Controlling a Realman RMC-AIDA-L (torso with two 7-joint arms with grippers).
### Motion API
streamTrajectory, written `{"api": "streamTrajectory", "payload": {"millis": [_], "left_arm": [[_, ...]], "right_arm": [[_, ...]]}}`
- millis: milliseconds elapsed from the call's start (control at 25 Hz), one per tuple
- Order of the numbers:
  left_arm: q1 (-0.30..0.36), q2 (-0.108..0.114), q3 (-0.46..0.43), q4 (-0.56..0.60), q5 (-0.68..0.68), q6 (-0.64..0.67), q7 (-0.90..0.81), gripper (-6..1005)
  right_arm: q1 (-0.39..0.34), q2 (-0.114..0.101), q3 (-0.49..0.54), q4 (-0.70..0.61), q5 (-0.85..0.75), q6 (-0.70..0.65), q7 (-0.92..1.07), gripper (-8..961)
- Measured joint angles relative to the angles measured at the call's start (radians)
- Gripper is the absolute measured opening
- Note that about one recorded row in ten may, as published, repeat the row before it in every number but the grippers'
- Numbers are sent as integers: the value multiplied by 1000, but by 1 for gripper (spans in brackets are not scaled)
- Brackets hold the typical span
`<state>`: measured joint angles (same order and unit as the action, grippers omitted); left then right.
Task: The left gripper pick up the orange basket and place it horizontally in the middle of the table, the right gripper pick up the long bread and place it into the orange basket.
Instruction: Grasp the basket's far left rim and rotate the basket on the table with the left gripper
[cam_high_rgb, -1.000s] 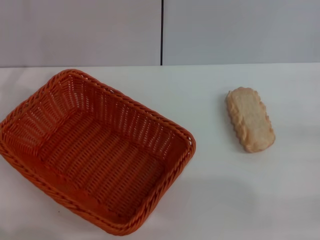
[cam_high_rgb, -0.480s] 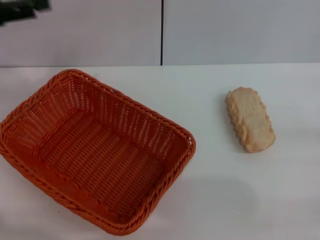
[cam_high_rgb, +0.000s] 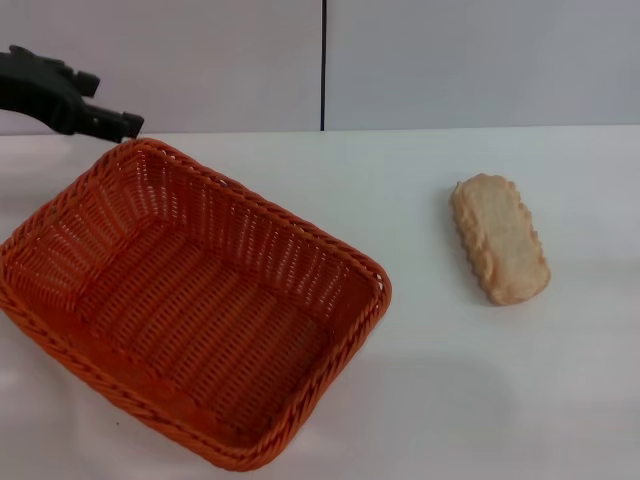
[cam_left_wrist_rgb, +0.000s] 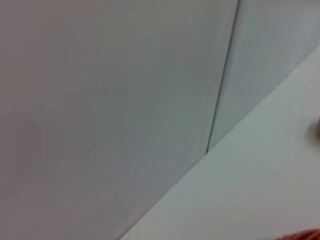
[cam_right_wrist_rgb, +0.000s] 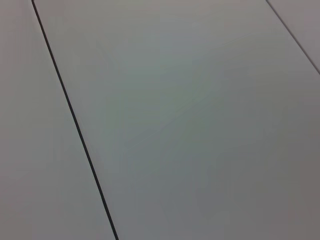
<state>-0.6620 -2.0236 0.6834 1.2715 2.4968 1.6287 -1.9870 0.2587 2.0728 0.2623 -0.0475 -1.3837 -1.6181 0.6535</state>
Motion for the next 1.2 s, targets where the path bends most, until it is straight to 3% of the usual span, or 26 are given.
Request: {"api": "streamTrajectory", "payload": {"millis": [320,800,1200], "left_arm": [[4,-15,66,-50,72,-82,2,770],[-5,-24,88,-137,135,-165,-1,758],[-5,-29,108,-144,167,-176,-13,519]], "right_arm": [[2,0,0,4,0,21,0,691],[10,0,0,9,0,34,1,691],[3,1,8,10,6,37,13,691]]}}
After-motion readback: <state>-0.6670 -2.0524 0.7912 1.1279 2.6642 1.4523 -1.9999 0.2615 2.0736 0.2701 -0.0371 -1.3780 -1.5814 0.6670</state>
